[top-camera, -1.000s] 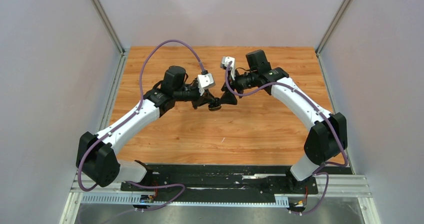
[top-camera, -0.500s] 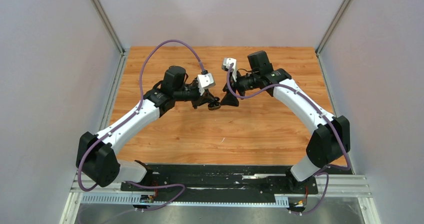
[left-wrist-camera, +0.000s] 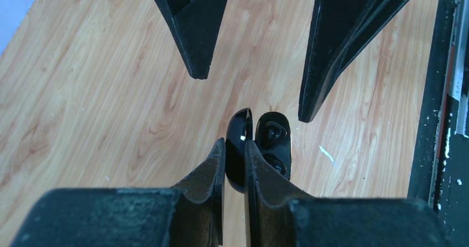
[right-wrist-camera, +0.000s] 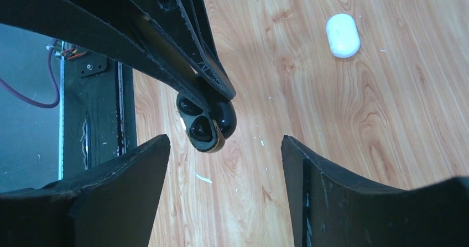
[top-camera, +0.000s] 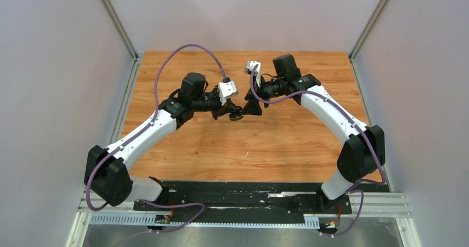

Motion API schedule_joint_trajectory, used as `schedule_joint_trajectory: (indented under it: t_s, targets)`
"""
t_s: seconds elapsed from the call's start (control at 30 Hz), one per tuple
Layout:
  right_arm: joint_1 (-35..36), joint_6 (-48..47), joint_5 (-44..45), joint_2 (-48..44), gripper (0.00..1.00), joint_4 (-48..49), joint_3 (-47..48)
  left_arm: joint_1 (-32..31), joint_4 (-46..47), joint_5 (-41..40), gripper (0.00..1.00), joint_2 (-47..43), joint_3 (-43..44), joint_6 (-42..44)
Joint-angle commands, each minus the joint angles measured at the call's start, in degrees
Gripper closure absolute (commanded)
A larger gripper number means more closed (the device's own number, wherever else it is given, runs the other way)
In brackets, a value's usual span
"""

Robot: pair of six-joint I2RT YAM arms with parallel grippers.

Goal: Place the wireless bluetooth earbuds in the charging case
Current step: Place the earbud in the charging case, then place the charging case at the center of the board.

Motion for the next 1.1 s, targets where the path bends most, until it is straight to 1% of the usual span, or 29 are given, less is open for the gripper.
schedule_joint_trajectory:
  t_s: [0.0,0.1,0.23,0.4,0.53,0.63,0.7,0.97,1.07]
  targets:
    - [-1.78,1.95,-0.23,-3.55,0.27,2.00,-1.64,-0.54,0.10,1.18,1.00,-0.76,-0.56,2.38]
    - [-3.72,1.97,0.67,-6.20,0.27,1.47,-4.66,-0.46,1.69,3.79,1.00,0.68,-3.01,1.36]
    - [-6.05,2.15,0.88,-8.60,0.27,0.44,-8.27,-0.35,7.21,7.13,1.00,5.20,-6.17,-0.66]
    - [-7.70,1.47,2.05,-10.33,0.27,-0.38,-11.71,-0.30,8.24,14.36,1.00,13.76,-4.69,-2.26]
    - [-8.61,1.07,2.72,-11.09,0.27,-0.34,-13.52,-0.34,8.17,17.92,1.00,20.98,-2.06,-4.99]
    - [-8.84,0.80,2.93,-11.33,0.27,-0.33,-14.12,-0.38,13.95,18.03,1.00,23.99,-2.29,-8.71]
    - [-8.94,0.51,3.08,-11.16,0.27,-0.33,-14.15,-0.32,16.49,17.38,0.97,26.50,-1.95,-10.07]
    - [-9.50,-0.40,3.47,-10.06,0.27,-0.07,-14.16,-0.33,16.52,15.48,0.87,32.24,1.09,-10.08]
    - [-9.67,-0.44,3.81,-9.77,0.27,-0.07,-13.90,-0.08,15.47,14.66,0.80,33.41,1.92,-9.95]
